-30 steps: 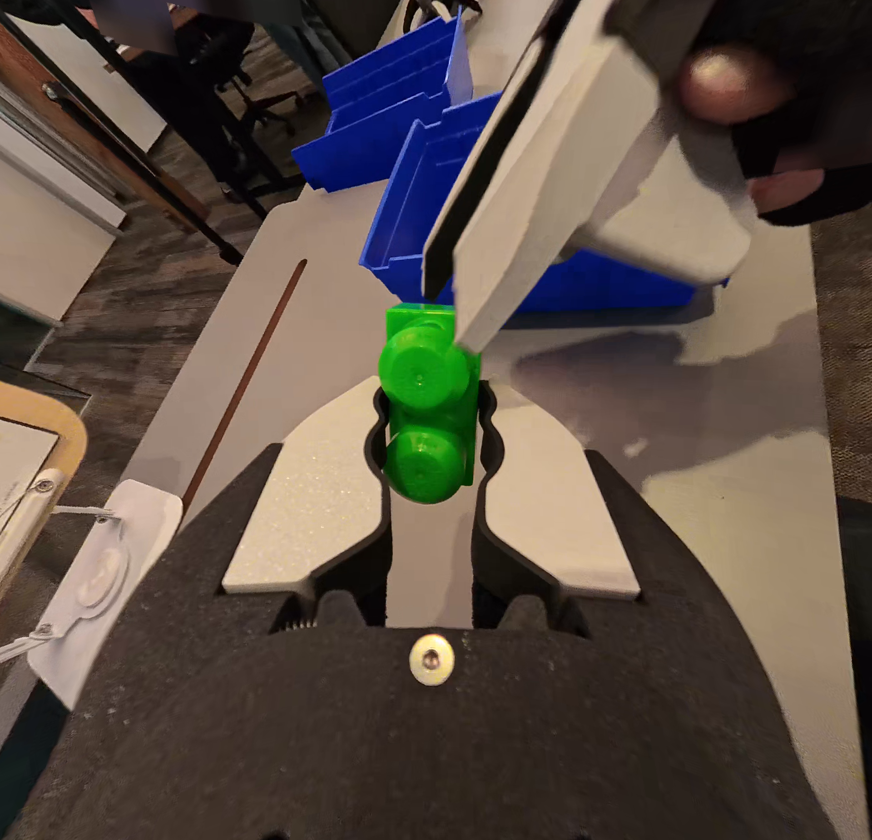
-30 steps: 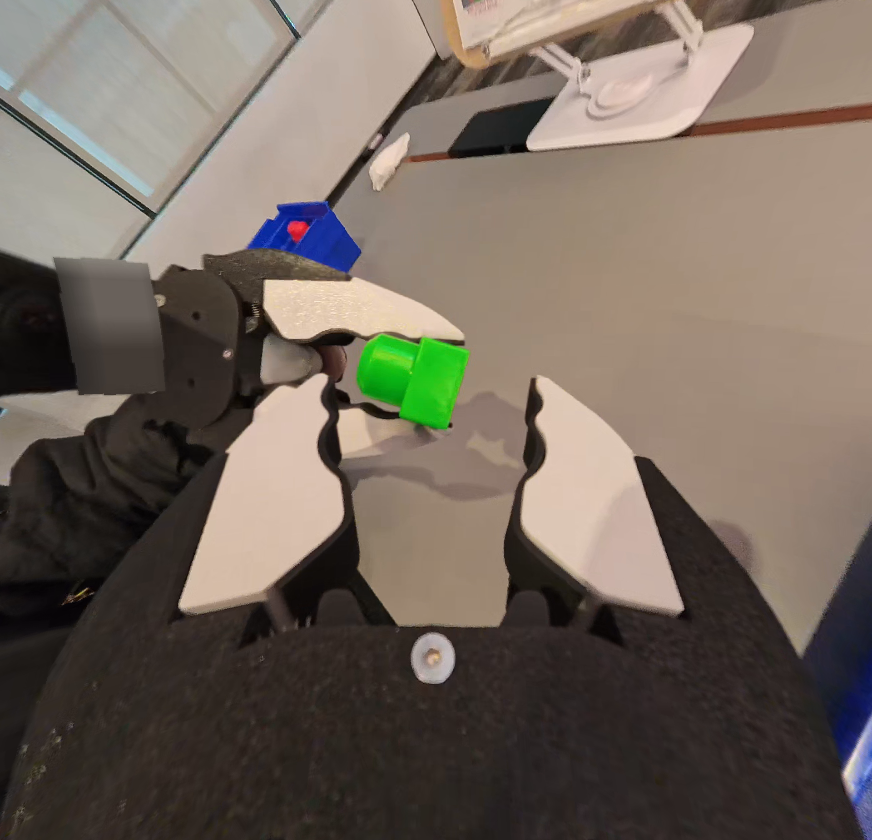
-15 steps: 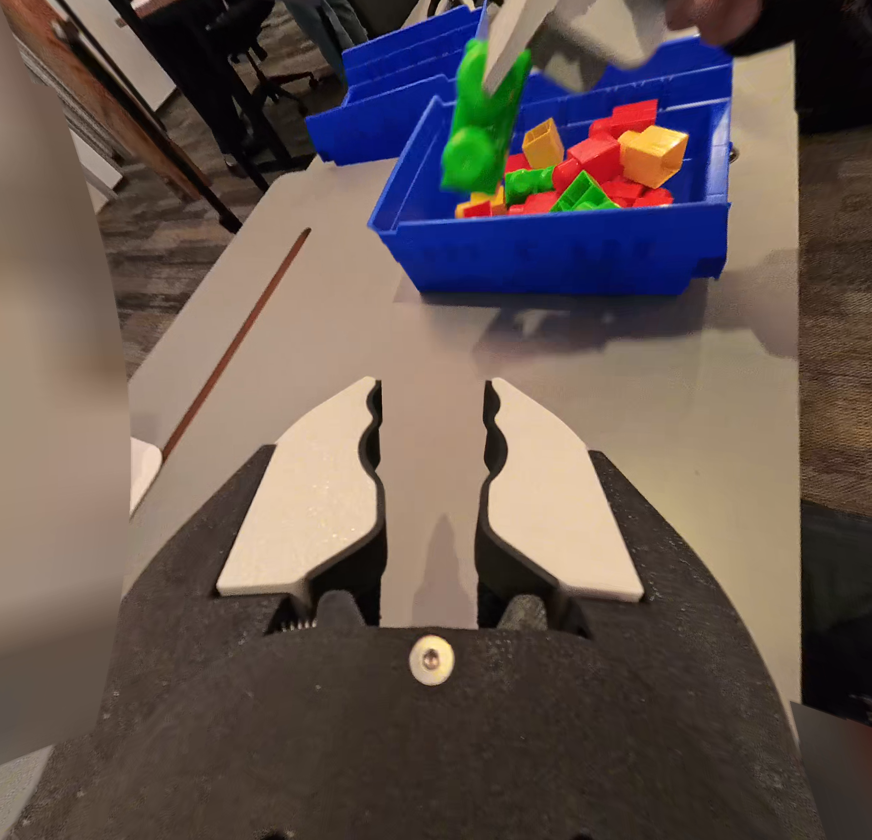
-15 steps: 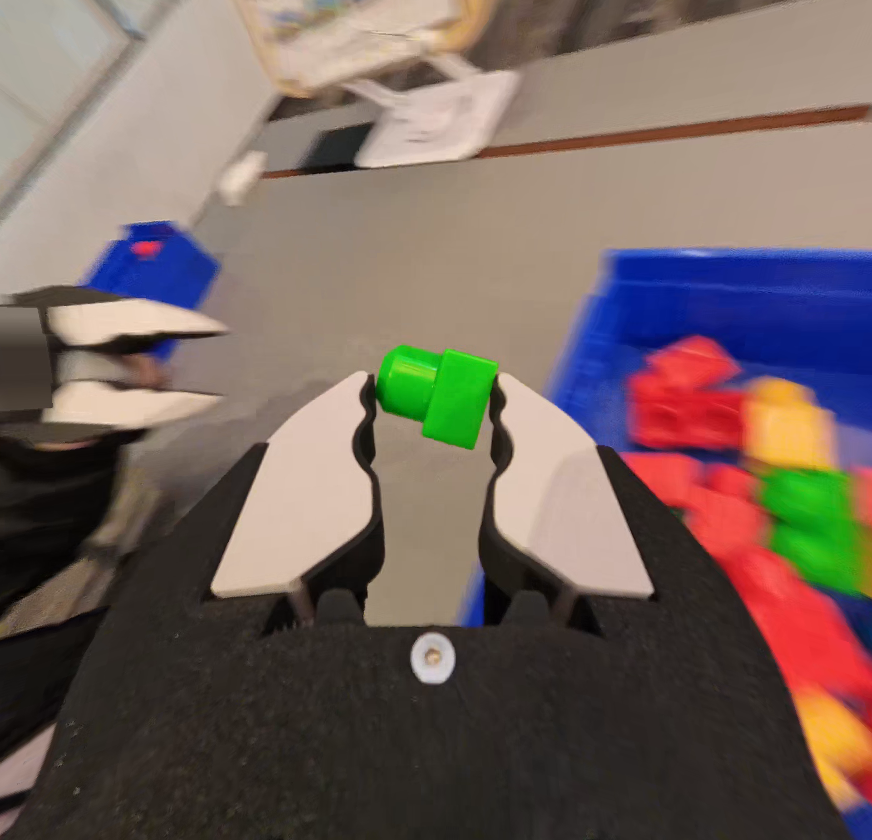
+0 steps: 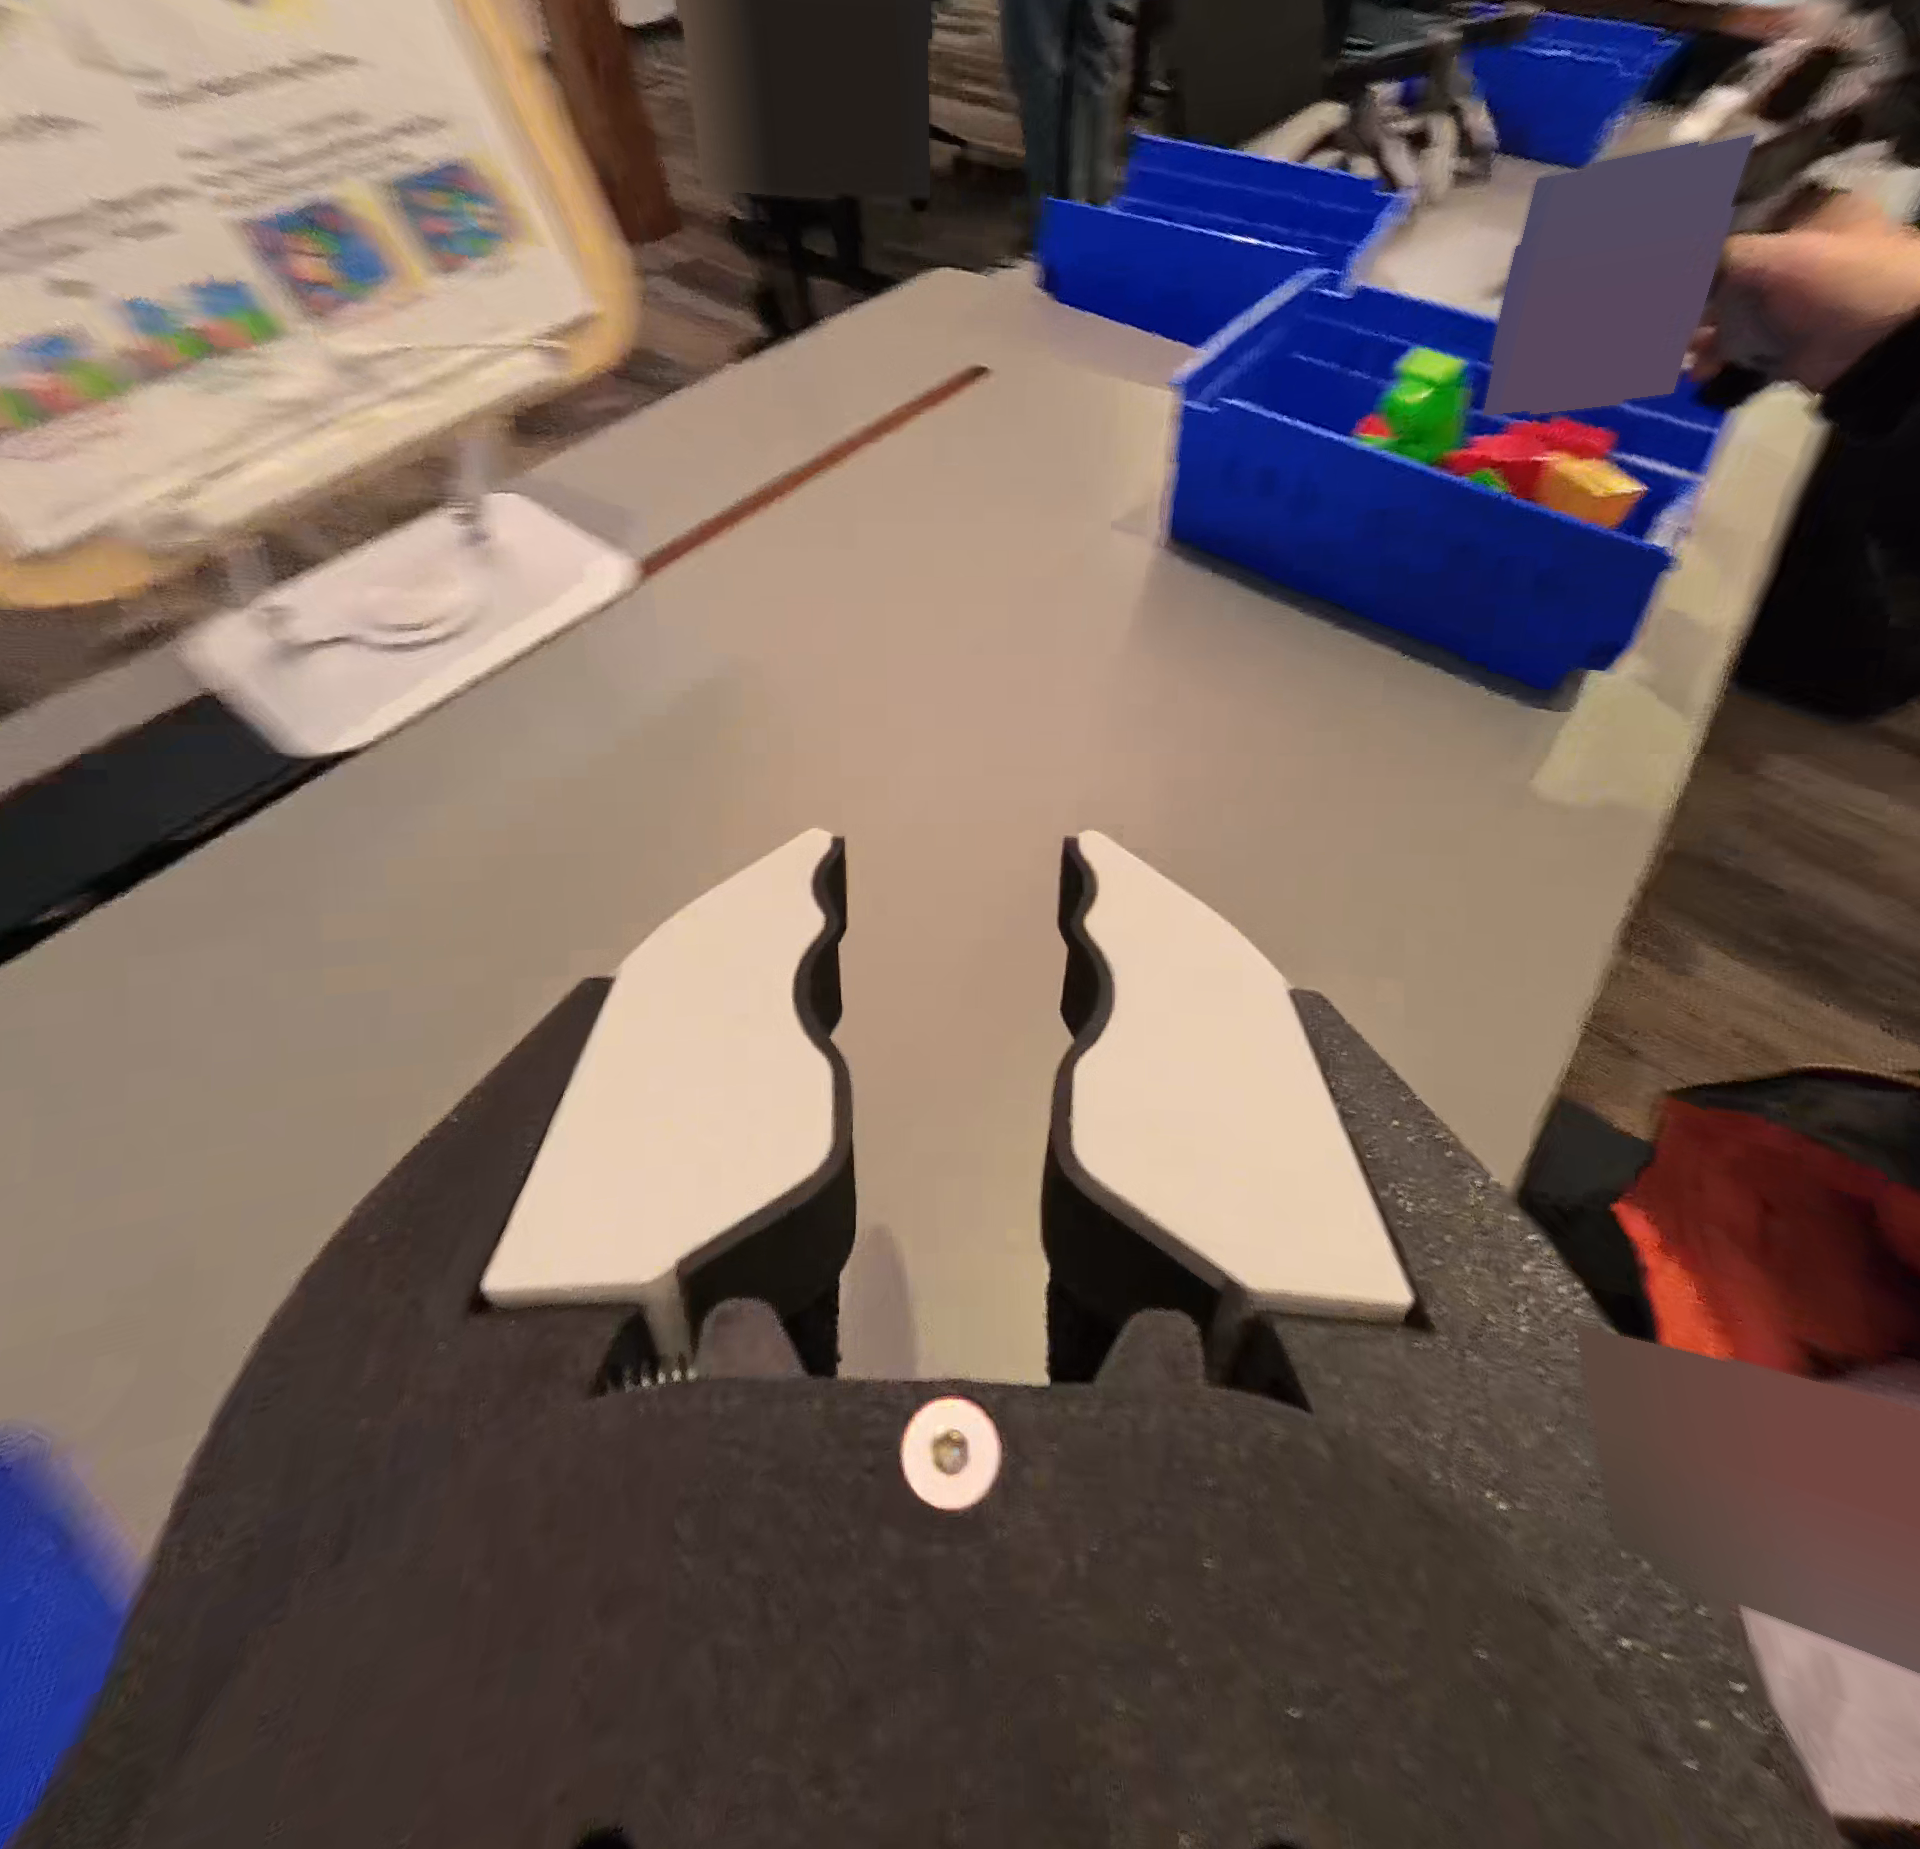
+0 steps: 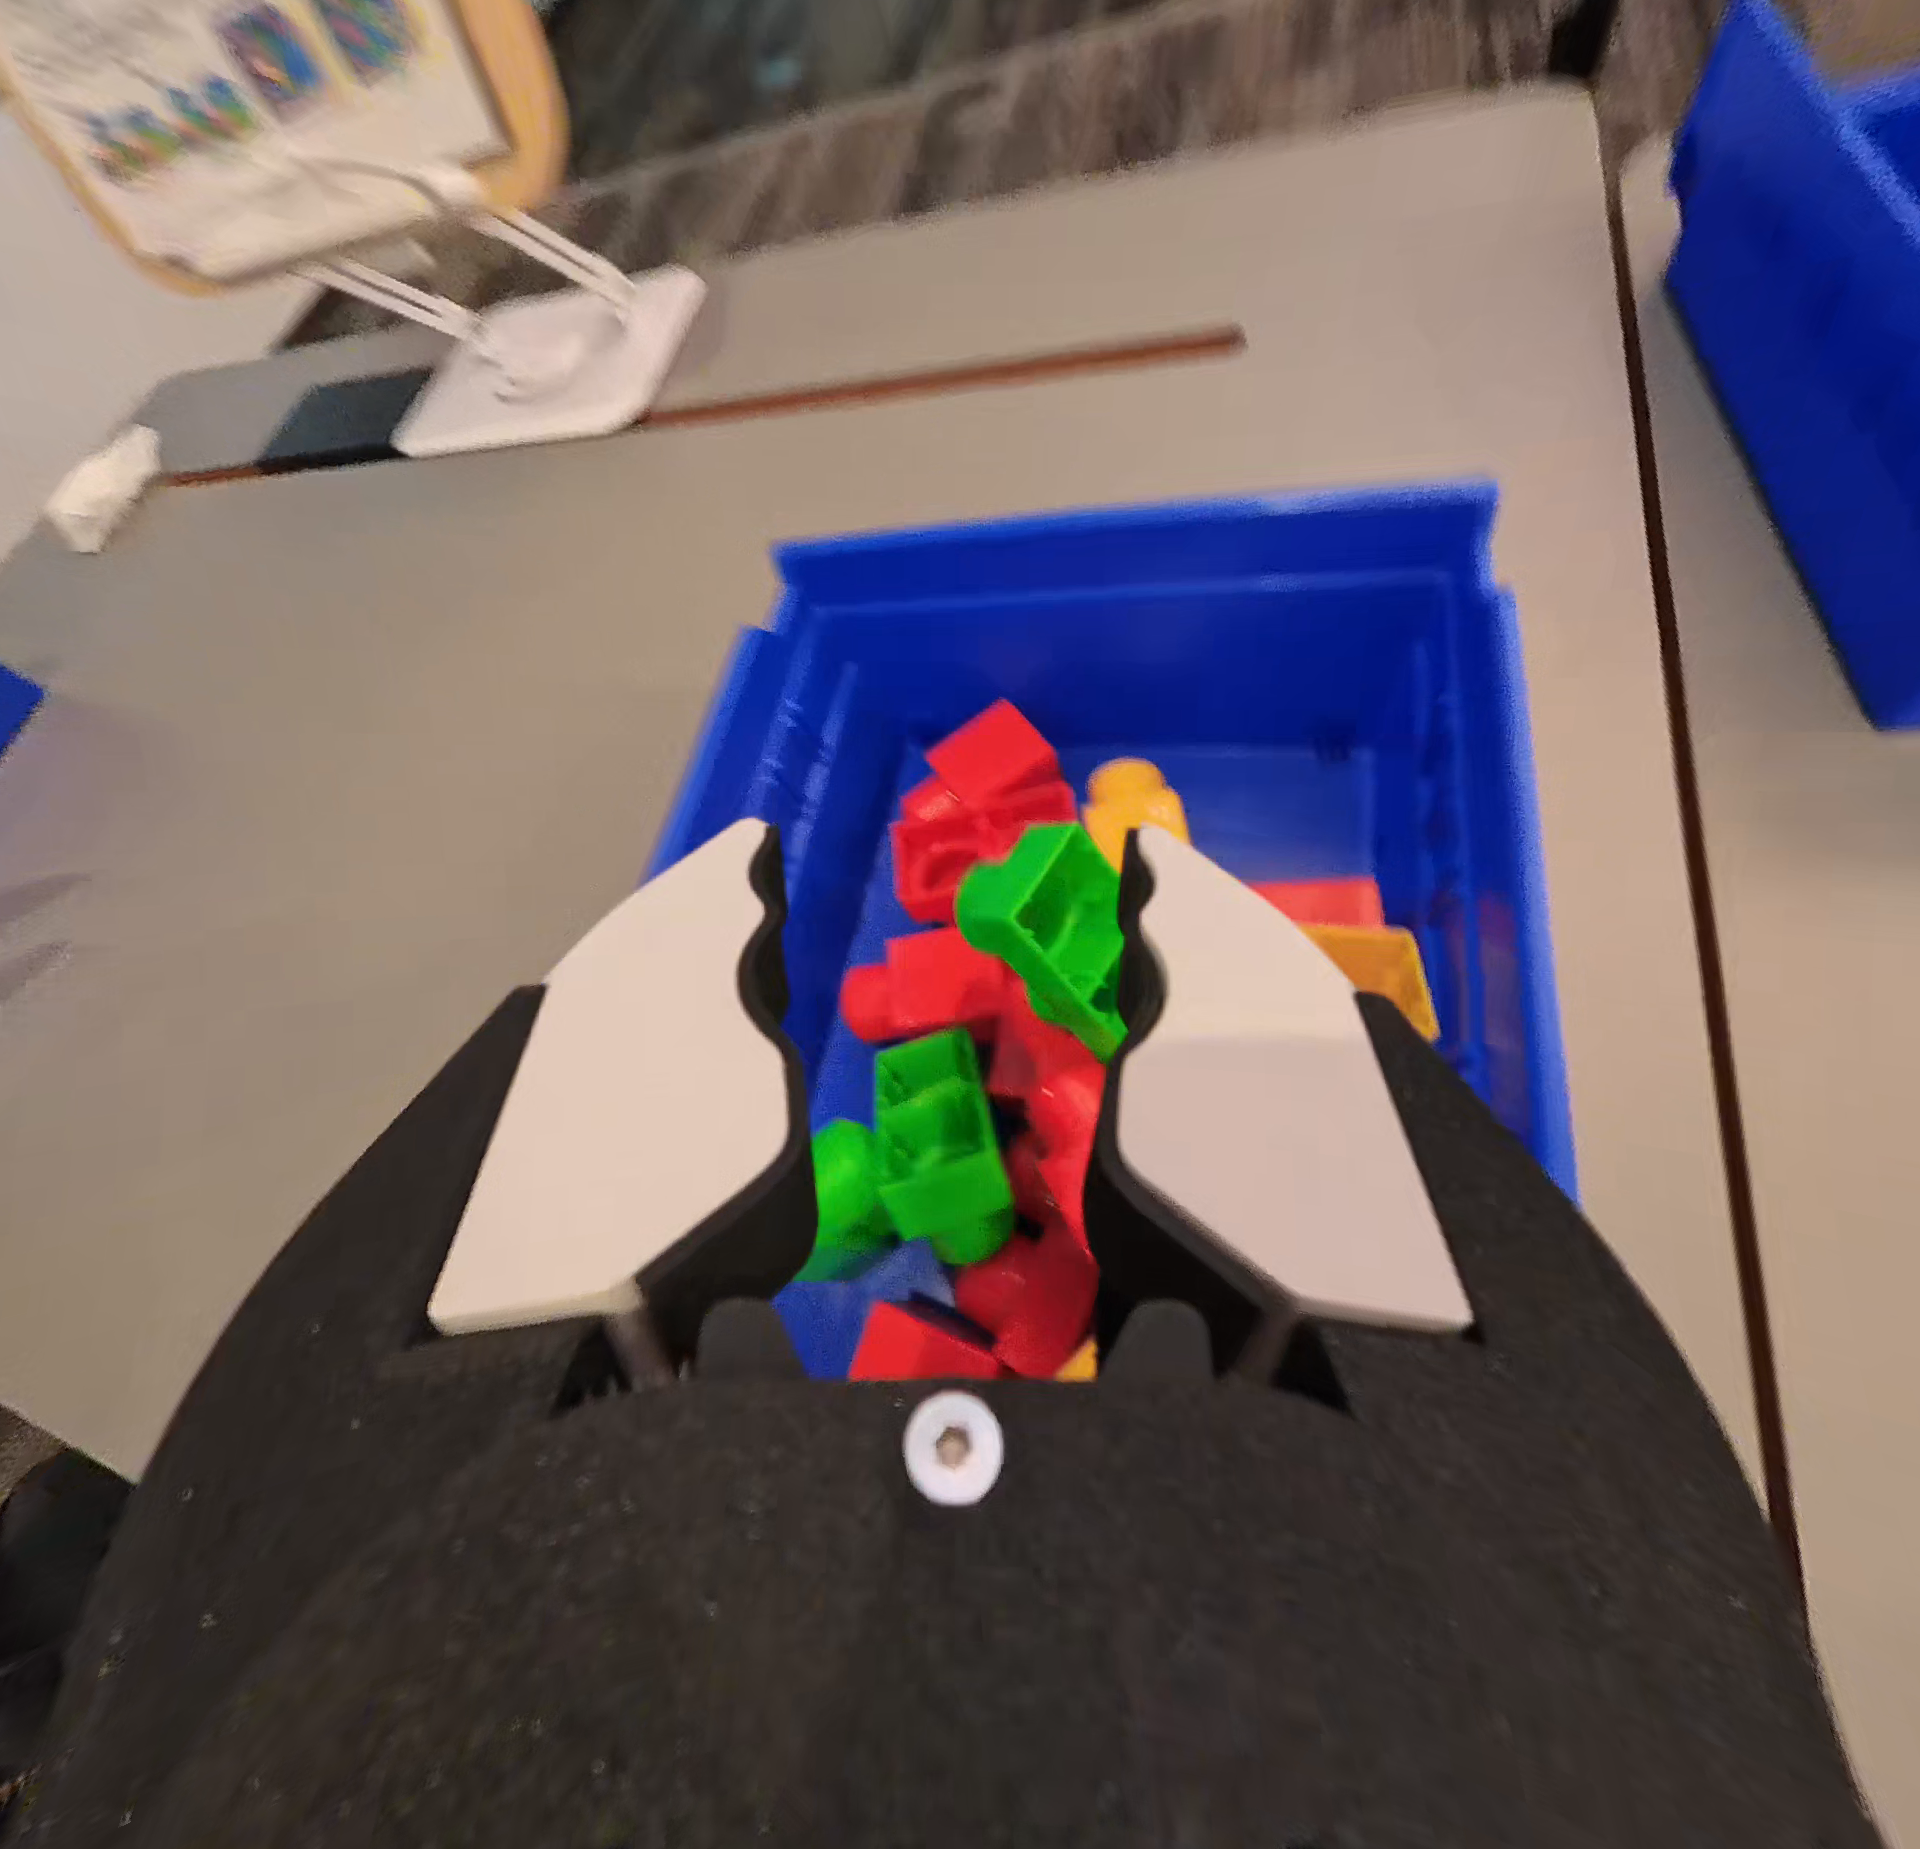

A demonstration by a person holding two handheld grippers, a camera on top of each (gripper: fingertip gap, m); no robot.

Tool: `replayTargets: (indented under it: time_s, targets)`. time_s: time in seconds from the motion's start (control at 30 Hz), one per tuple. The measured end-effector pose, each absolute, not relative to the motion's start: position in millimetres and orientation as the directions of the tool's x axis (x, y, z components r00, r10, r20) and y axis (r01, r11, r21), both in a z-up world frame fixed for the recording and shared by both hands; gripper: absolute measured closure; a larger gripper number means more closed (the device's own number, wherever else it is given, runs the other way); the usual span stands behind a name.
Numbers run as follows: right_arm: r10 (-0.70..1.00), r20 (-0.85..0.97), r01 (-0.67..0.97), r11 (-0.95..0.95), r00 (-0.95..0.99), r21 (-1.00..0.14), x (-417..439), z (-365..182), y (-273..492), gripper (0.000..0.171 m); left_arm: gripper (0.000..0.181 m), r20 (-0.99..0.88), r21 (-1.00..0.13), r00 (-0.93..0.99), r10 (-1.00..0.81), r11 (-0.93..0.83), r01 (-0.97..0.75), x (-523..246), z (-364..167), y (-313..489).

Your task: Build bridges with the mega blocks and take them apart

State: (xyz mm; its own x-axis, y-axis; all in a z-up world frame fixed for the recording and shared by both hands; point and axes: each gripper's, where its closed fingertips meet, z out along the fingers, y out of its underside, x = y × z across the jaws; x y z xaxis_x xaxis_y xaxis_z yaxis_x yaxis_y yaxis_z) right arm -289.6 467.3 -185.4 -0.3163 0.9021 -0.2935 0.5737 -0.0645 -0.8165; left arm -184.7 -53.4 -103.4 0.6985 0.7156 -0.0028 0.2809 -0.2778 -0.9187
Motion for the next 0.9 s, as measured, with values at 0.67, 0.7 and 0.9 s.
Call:
replayTargets:
  time_s: [0.67, 0.7, 0.9]
  targets:
    - [0.643, -0.263, 0.343, -0.001, -0.720, -0.939, -227.6, -116.1, 265.7, 0.116, 0.132, -0.560, -0.401, 0.595, 0.576, -0.817, 0.414, -253.2, -201.2, -423.8]
    - [0.640, -0.271, 0.350, -0.002, -0.719, -0.937, -224.9, -117.0, 262.0, 0.116, 0.133, -0.553, -0.370, 0.625, 0.552, -0.834, 0.410, -258.6, -208.7, -427.2]
    - [0.661, -0.305, 0.390, -0.021, -0.685, -0.921, -222.0, -118.0, 255.1, 0.118, 0.131, -0.503, -0.283, 0.730, 0.463, -0.886, 0.367, -286.4, -242.6, -446.8]
